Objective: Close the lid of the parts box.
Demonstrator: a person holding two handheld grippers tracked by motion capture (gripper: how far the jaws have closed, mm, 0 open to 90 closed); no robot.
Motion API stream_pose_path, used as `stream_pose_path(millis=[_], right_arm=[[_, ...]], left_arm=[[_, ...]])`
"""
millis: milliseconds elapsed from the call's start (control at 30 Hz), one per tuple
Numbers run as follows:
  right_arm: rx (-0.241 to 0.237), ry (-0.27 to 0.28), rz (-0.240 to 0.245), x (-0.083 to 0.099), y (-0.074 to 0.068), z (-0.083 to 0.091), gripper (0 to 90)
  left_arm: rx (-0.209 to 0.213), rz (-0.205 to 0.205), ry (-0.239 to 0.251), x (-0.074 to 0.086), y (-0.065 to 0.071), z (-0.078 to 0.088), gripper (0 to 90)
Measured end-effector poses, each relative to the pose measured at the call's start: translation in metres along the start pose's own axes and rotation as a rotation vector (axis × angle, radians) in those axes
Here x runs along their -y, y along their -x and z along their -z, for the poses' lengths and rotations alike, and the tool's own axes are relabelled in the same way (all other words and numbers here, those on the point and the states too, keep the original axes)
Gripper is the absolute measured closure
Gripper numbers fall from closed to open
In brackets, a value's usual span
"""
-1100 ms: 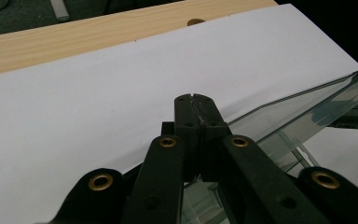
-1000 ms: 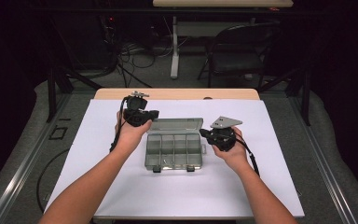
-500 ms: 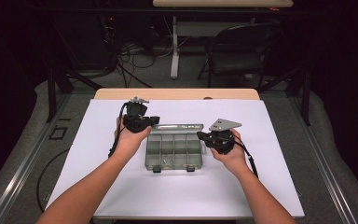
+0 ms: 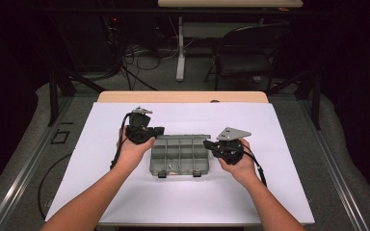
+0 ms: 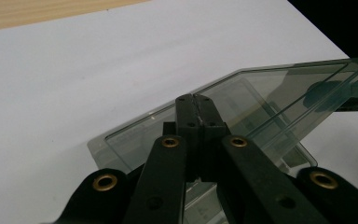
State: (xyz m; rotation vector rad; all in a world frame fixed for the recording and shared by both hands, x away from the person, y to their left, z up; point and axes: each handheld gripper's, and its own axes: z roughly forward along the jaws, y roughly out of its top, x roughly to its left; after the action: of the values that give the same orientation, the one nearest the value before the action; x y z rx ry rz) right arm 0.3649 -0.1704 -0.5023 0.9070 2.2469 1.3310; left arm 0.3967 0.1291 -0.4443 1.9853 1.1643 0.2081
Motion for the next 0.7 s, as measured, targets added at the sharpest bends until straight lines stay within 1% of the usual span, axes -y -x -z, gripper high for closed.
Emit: stream_pose_path(millis=[167,267,367,600,700], right_arm=[[-0.011,0.000,-0.003,0.002,-0.001,0.002,90.0],[-0.018,-0.001,0.003,0.003,-0.003,0.003,90.0],[-0.018,-0.003,0.002,0.005,-0.005,0.003,90.0],[-0.014,-0.006,0.008,0.008,-0.010,0.008,90.0],[-0.011,-0.012,0.011,0.011,-0.012,0.011,90.0]], left_arm=[[0.006,0.002,-0.007,0.009,0.001,0.003,90.0],[0.012,0.005,-0.002,0.012,0.002,0.005,90.0],[0.019,-0.002,-0.005,0.015,0.001,0.005,90.0],[0.025,0.002,-0.011,0.023,0.001,0.003,90.0],[0.037,0.005,-0.013,0.027,0.001,0.002,90.0]])
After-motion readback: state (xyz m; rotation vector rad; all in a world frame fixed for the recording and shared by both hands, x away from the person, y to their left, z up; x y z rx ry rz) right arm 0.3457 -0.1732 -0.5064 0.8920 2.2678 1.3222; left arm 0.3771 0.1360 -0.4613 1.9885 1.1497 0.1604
